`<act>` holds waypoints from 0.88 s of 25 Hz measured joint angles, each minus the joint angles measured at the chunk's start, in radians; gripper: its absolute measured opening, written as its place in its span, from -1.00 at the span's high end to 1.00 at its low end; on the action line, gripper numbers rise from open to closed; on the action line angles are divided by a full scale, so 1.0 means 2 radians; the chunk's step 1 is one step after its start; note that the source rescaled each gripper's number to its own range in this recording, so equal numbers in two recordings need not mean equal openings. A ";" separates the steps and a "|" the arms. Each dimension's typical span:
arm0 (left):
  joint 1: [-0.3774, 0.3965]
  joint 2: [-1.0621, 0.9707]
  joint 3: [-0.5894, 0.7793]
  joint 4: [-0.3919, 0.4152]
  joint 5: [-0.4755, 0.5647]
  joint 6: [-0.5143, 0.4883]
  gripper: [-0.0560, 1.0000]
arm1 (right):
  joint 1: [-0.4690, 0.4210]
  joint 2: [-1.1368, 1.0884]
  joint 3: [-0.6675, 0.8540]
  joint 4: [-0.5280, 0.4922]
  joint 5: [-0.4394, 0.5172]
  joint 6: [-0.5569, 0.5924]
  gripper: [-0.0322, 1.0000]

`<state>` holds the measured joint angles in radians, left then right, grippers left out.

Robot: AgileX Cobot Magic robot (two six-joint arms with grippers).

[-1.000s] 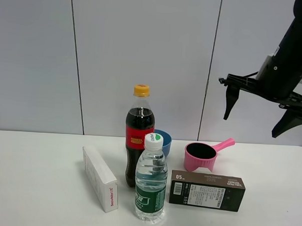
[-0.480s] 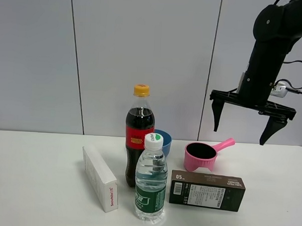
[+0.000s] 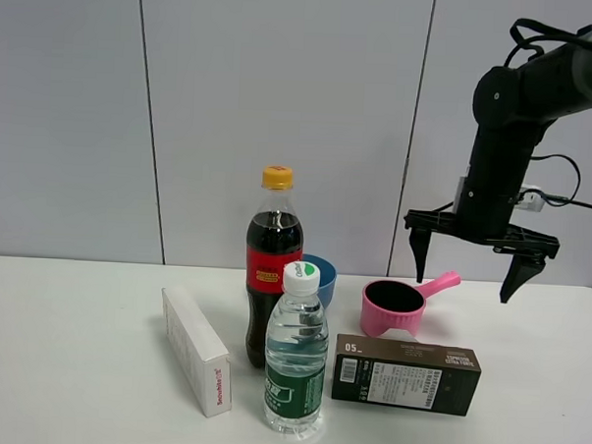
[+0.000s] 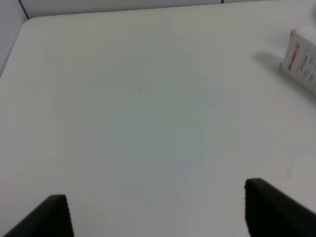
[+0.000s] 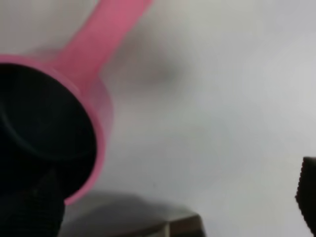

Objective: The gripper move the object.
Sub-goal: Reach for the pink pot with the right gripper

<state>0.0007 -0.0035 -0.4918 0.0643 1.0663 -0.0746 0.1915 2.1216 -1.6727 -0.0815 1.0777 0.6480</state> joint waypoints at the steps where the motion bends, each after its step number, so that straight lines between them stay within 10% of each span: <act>1: 0.000 0.000 0.000 0.000 0.000 0.000 -1.00 | 0.002 0.005 -0.001 0.002 -0.006 0.000 -0.93; 22: 0.000 0.000 0.000 0.000 0.000 0.000 -1.00 | 0.017 0.059 -0.001 0.006 -0.060 -0.021 -0.85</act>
<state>0.0007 -0.0035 -0.4918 0.0643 1.0663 -0.0746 0.2254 2.2405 -1.6748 -0.0697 0.9579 0.6055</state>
